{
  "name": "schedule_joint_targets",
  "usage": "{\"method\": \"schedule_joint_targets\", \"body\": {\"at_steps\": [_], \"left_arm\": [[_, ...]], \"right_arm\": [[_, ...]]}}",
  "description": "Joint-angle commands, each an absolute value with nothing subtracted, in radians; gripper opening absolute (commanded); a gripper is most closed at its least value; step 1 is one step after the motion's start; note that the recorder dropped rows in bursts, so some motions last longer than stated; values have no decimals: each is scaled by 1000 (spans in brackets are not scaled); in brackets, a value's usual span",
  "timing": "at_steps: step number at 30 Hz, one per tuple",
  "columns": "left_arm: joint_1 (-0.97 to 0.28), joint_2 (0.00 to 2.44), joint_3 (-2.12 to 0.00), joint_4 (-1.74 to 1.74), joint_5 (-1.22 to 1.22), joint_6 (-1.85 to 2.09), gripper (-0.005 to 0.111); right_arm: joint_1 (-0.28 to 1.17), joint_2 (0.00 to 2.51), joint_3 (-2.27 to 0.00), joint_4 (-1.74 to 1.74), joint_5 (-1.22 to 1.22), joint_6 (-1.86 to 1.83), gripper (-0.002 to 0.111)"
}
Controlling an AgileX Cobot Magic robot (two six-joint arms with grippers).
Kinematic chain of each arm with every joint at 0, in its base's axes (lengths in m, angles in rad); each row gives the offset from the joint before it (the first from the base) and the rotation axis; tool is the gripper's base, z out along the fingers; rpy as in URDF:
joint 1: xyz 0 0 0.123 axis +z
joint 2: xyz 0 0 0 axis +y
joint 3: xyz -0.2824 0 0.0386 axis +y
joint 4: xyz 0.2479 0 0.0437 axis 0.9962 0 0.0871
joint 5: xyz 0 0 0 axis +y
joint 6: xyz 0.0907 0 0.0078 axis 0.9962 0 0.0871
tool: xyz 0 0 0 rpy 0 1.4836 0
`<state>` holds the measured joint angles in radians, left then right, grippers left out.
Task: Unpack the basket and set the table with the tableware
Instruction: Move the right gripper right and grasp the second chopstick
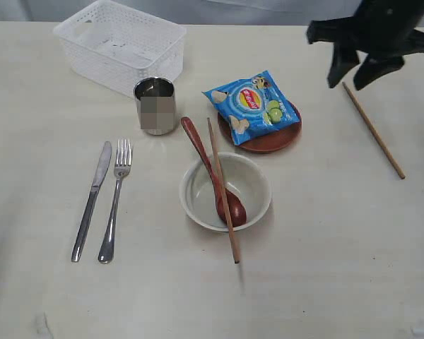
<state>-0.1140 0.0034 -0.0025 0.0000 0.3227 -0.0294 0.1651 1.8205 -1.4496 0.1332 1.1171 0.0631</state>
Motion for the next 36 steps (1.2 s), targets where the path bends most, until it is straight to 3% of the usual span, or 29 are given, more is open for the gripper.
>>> {"method": "schedule_joint_targets", "body": {"at_steps": [1, 8, 36], "left_arm": [[-112, 0, 0, 0, 320, -30, 0], [-112, 0, 0, 0, 320, -30, 0], [-112, 0, 0, 0, 320, -30, 0]], "right_arm": [[30, 1815, -1453, 100, 1049, 13, 41], [-66, 1854, -1453, 41, 939, 15, 41], [-68, 2160, -1453, 145, 801, -242, 41]]}}
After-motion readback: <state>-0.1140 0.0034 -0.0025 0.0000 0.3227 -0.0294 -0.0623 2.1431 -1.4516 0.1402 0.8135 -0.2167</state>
